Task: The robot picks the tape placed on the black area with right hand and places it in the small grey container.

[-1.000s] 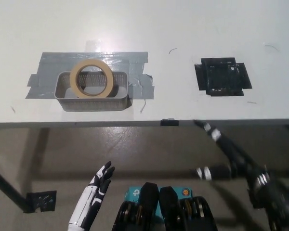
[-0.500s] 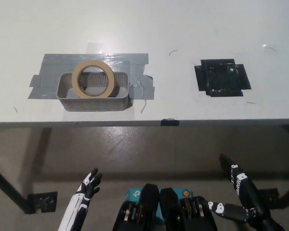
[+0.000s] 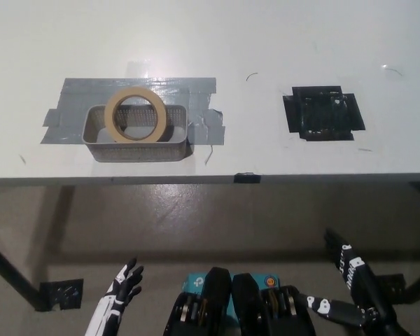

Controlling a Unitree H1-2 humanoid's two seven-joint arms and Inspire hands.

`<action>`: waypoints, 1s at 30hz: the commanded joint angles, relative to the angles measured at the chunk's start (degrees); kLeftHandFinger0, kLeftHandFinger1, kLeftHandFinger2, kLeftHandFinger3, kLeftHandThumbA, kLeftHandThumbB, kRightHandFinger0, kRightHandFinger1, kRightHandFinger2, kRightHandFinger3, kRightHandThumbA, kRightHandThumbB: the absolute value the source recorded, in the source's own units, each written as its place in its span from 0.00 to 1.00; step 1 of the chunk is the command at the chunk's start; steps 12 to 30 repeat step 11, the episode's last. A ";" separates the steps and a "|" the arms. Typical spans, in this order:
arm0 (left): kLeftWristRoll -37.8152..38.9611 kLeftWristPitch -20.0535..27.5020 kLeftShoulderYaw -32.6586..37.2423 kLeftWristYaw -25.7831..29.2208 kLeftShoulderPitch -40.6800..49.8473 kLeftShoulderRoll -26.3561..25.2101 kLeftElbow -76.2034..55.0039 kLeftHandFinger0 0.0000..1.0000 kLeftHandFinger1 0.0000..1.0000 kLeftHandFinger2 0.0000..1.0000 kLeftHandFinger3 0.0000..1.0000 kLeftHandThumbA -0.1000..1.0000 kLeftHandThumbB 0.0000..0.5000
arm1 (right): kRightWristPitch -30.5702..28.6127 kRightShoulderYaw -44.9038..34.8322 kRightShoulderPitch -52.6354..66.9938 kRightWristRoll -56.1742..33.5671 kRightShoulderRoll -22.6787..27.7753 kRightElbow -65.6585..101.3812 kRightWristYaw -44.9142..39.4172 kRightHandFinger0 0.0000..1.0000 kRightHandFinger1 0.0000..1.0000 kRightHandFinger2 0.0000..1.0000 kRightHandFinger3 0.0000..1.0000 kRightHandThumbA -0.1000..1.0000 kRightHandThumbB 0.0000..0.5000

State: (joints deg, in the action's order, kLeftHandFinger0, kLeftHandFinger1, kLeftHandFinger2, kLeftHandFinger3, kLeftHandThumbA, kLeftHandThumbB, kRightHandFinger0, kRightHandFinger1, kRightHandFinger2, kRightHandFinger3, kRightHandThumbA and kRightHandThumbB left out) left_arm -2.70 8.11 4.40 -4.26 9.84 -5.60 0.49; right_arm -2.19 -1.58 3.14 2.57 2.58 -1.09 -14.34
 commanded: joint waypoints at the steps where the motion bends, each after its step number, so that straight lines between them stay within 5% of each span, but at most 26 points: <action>1: 0.95 2.15 -0.43 -0.51 0.97 -0.42 -1.13 1.00 1.00 1.00 1.00 1.00 0.26 | -3.30 0.19 0.46 -1.99 0.30 0.54 1.05 1.00 1.00 1.00 1.00 0.99 0.23; 7: 0.85 1.41 -0.17 -0.58 1.44 -0.24 -1.49 1.00 1.00 1.00 1.00 1.00 0.32 | -2.74 0.46 1.73 -1.66 0.69 1.35 1.15 1.00 1.00 1.00 1.00 0.97 0.22; 30: 0.83 1.31 0.07 -0.67 2.00 -0.12 -1.72 1.00 1.00 1.00 1.00 1.00 0.30 | -2.62 0.75 2.58 -1.45 1.03 1.90 1.01 1.00 1.00 1.00 1.00 0.97 0.25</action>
